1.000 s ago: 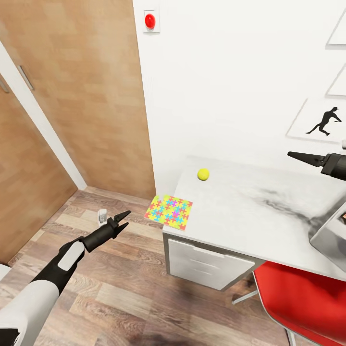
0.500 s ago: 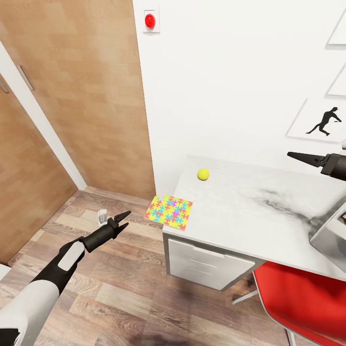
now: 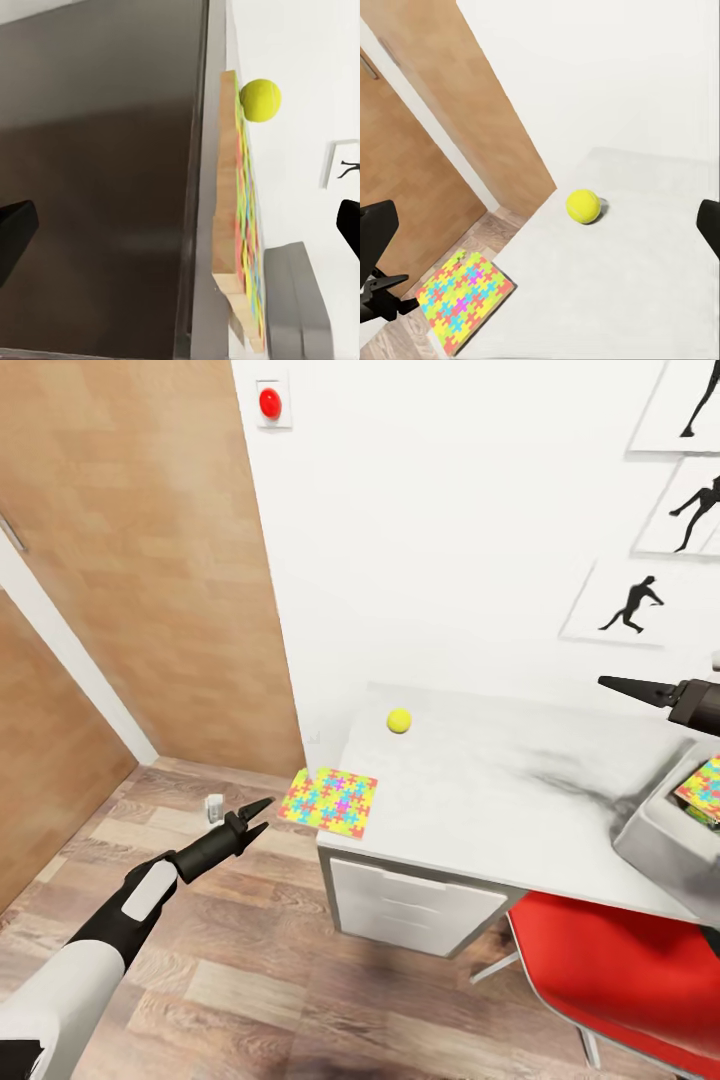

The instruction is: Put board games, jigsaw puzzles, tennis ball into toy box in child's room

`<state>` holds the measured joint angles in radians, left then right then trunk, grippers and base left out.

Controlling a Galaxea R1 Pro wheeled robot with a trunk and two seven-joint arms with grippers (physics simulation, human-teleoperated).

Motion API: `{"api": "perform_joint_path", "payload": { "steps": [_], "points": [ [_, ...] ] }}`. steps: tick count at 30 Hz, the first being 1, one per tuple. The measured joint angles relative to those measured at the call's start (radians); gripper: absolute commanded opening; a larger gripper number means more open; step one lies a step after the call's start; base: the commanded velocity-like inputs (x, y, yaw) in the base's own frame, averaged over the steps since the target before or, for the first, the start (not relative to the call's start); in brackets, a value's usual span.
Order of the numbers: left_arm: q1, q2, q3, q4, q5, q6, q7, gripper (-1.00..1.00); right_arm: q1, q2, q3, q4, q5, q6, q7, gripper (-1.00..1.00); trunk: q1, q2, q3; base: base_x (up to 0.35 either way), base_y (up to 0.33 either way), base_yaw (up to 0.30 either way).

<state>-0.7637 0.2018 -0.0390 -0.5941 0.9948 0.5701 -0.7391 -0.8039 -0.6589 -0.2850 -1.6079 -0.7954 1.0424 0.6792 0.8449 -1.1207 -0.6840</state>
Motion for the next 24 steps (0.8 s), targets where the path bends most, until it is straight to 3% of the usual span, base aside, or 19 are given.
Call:
{"api": "perform_joint_path", "payload": {
  "steps": [9,24],
  "points": [
    [-0.004,-0.001,0.001,0.000,0.002,0.003,0.006,1.00,0.001,-0.001,-0.001,0.000,-0.002,0.000,0.000,1.00,0.000,0.000,0.000,0.000,0.000,-0.191],
    [-0.014,-0.007,0.001,0.000,0.006,0.005,0.034,1.00,0.032,-0.001,-0.002,0.000,-0.003,0.000,0.001,1.00,0.000,0.000,0.000,0.000,0.000,-0.037]
  ]
}}
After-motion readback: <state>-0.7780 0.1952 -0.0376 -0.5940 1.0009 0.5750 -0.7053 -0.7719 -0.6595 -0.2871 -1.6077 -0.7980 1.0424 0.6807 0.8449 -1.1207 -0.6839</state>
